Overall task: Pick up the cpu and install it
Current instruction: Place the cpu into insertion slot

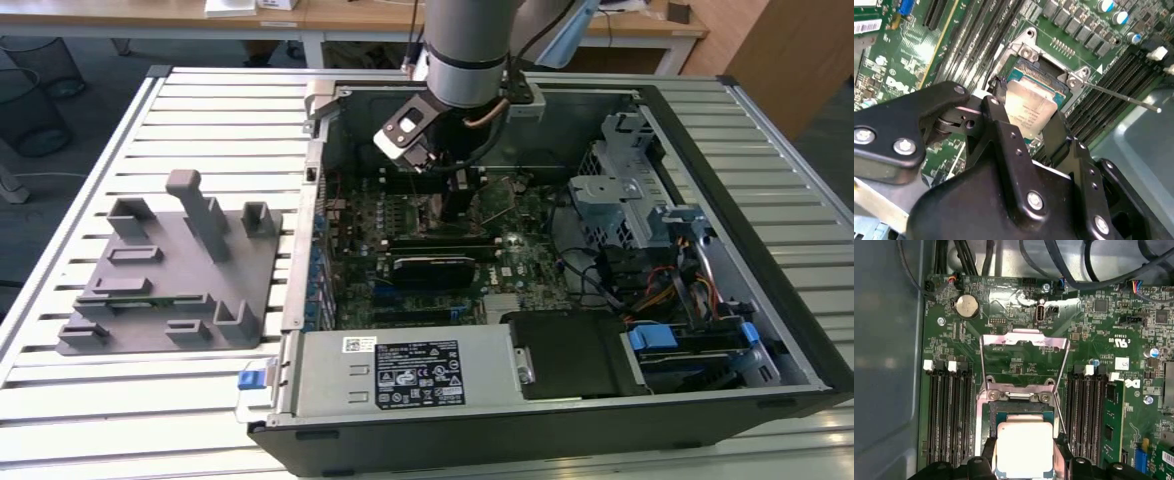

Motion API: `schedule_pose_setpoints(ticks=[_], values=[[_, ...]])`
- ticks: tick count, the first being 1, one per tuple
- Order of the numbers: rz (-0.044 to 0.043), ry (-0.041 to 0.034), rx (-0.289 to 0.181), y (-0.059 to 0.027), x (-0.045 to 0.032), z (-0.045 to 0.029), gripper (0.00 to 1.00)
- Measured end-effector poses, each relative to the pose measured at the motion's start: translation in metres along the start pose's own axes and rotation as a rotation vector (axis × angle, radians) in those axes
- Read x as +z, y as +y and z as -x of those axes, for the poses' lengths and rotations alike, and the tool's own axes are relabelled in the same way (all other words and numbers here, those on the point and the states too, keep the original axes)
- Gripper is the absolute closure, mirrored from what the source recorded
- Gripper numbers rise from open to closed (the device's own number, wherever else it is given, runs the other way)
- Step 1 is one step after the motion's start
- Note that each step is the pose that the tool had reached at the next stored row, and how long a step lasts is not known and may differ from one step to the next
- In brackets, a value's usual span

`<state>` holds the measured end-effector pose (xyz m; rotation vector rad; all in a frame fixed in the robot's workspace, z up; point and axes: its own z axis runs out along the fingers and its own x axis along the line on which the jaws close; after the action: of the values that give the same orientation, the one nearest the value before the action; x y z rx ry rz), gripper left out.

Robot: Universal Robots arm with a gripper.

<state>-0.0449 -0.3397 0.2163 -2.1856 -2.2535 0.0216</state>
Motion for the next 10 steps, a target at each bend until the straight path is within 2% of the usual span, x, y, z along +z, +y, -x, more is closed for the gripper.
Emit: schedule_pose_setpoints(ticks=[6, 10], values=[[0.0001, 0.0002, 0.000, 0.0000, -0.0008, 0.0000, 0.47], [0.0000, 0.0002, 0.002, 0.0001, 0.0026, -0.0001, 0.47]])
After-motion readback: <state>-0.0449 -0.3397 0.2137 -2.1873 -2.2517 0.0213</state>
